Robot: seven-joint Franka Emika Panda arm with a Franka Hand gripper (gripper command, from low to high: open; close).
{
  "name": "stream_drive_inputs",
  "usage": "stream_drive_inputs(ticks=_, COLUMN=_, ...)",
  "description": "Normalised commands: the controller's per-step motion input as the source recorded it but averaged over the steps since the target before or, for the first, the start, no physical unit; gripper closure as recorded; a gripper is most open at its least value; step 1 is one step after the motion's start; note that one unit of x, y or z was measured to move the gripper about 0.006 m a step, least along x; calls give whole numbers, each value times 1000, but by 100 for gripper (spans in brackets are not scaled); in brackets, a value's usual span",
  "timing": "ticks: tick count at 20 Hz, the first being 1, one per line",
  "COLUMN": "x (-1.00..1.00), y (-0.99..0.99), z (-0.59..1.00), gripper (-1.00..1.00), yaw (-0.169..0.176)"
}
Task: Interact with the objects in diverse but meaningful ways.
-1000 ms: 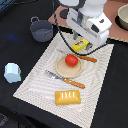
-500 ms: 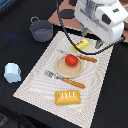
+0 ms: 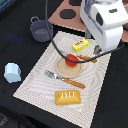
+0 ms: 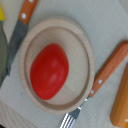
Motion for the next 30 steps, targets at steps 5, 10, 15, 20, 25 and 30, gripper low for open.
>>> stream_drive_inputs(ticks=5, x=549, y=-805, z=0, gripper=-100, yaw=-13)
stream_drive_inputs(ticks=10, x=534, y=-814, z=0, gripper=-100, yaw=-1)
stream_drive_inputs(ticks=15, x=310, y=-739, z=0, gripper=-100, yaw=-8)
stream_drive_inputs(ticks=20, x=-13, y=-546, z=-22, gripper=-100, yaw=0)
stream_drive_inputs(ticks=25, x=-38, y=-429, z=-7, gripper=-100, yaw=4)
stream_drive_inputs(ticks=30, x=33, y=-433, z=-16, gripper=-100, yaw=0)
